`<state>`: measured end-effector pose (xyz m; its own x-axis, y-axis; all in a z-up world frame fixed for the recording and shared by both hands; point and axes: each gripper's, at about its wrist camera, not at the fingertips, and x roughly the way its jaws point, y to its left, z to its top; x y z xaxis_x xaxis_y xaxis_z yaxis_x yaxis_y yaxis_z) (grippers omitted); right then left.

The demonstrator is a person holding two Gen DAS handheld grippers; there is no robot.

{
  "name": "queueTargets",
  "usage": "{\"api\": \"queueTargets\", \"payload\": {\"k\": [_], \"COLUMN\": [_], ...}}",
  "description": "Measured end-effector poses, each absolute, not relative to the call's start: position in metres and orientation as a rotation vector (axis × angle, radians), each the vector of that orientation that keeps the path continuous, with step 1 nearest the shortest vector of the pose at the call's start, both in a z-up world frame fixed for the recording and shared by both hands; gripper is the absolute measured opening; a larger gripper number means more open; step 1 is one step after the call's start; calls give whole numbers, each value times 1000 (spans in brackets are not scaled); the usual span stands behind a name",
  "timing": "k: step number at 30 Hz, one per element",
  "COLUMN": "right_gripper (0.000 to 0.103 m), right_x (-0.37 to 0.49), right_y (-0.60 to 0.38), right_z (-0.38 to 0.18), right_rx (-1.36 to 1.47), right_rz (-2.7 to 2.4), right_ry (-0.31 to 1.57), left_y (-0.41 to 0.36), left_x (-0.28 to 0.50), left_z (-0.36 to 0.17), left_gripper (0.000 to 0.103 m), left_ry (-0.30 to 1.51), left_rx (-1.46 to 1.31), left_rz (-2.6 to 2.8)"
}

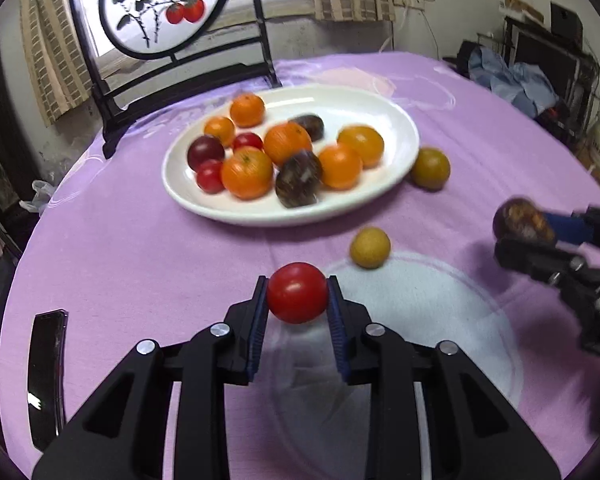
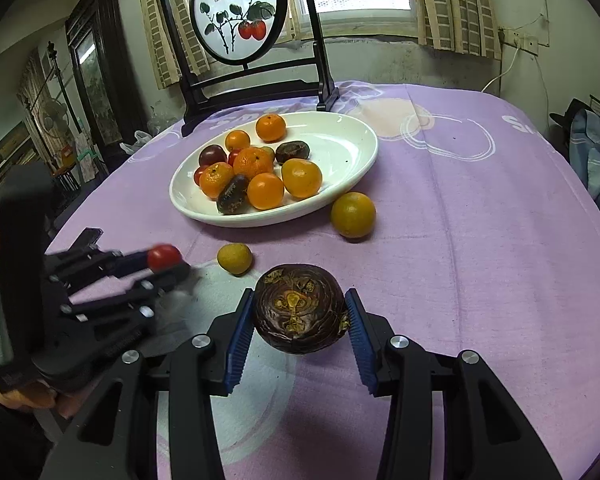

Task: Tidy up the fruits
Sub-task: 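Lower the dark brown fruit and red tomato onto the plate and open both tools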

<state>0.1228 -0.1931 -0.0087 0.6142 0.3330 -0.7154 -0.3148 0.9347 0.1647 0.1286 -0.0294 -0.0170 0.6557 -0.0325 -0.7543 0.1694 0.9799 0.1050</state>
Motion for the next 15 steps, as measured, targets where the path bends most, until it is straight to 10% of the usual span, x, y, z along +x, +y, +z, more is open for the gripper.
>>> {"api": "queueTargets", "payload": {"k": [15], "right_gripper": [46], "right_x": [143], "right_y": [-187], "right_z": [27], "right_rx": [74], "right_rz": [419], "right_ry": [779], "left_y": [-12], "left_x": [157], "left_z": [49], "left_gripper": [28], "left_ry": [793], "left_rx": [51], "left_rz": [-173]}}
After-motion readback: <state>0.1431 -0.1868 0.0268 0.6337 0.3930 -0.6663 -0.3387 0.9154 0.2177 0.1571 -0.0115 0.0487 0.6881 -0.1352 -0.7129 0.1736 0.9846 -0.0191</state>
